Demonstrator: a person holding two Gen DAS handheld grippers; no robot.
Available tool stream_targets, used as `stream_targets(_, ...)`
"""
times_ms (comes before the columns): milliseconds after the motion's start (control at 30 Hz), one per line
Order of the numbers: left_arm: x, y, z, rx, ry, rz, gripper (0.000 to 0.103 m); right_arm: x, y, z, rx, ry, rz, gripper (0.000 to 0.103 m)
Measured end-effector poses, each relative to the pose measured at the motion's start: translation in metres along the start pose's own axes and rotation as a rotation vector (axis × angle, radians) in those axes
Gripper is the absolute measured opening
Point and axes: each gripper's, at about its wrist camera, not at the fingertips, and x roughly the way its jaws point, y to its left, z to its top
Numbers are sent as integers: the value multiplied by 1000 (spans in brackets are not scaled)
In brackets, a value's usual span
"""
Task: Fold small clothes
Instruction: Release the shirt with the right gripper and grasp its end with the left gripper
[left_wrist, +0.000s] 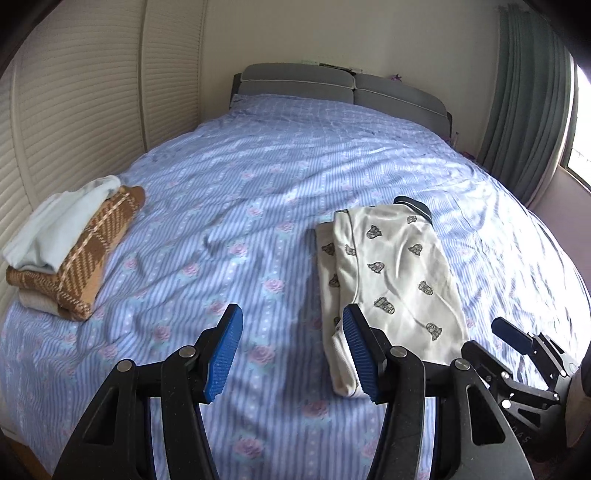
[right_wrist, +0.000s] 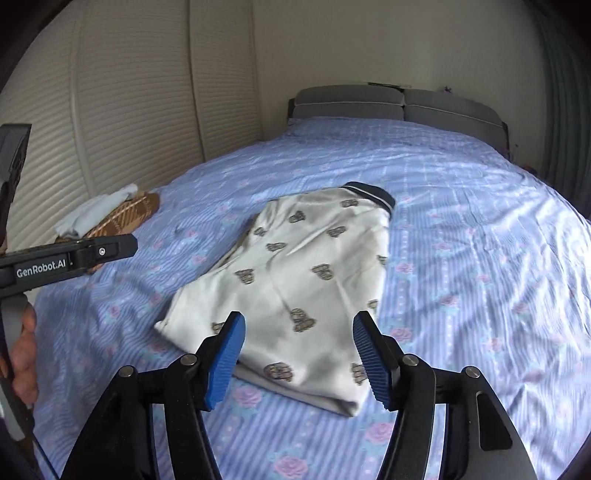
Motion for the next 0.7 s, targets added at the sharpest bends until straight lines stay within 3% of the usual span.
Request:
stream_targets(233,39,-29,-9,81,45,-20,56,35,-44,-15,100,162,19,62)
stream_targets(367,55,-28,-30,95,88,8,56,46,-46,-34,64,217,-56,62)
stream_targets(500,68,-17,-48,87,113,44,58,38,-48,-42,37,207,-75,62)
stream_targets(700,52,-19,-34,95,44,18,57,22,-53,-24,42,152,-35,62)
